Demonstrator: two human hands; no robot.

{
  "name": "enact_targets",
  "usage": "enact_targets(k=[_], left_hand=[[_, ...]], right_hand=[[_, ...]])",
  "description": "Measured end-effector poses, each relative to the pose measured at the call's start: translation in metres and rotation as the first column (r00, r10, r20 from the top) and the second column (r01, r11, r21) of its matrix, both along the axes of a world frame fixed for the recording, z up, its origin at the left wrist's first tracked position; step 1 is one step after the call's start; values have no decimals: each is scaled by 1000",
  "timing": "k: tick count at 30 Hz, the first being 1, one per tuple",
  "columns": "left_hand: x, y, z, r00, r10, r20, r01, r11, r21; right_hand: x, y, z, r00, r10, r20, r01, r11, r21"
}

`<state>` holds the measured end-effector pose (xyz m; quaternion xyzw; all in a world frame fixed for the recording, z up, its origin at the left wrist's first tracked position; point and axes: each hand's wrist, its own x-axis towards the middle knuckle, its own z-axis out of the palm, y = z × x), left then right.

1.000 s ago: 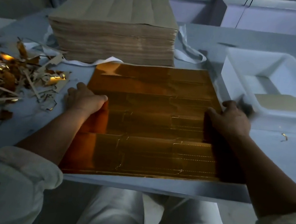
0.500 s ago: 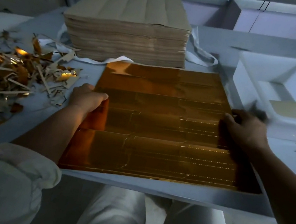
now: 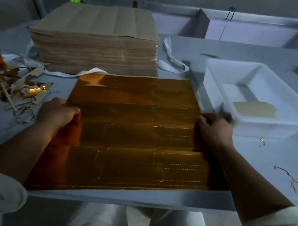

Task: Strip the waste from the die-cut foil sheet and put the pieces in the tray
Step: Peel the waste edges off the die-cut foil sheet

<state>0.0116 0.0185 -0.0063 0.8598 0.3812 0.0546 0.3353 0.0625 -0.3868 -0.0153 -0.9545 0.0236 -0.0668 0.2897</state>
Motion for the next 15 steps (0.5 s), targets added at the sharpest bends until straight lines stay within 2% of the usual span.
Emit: enact_targets(k=[9,15], left_hand=[[4,4,0,999,-17,-36,17,1000,6],[5,1,2,998,-16,-68,22,997,79]], right_hand=[[1,-5,-2,1000,13,16,-14,1000,28],[0,-5,-2,999,11,31,-12,999,39]])
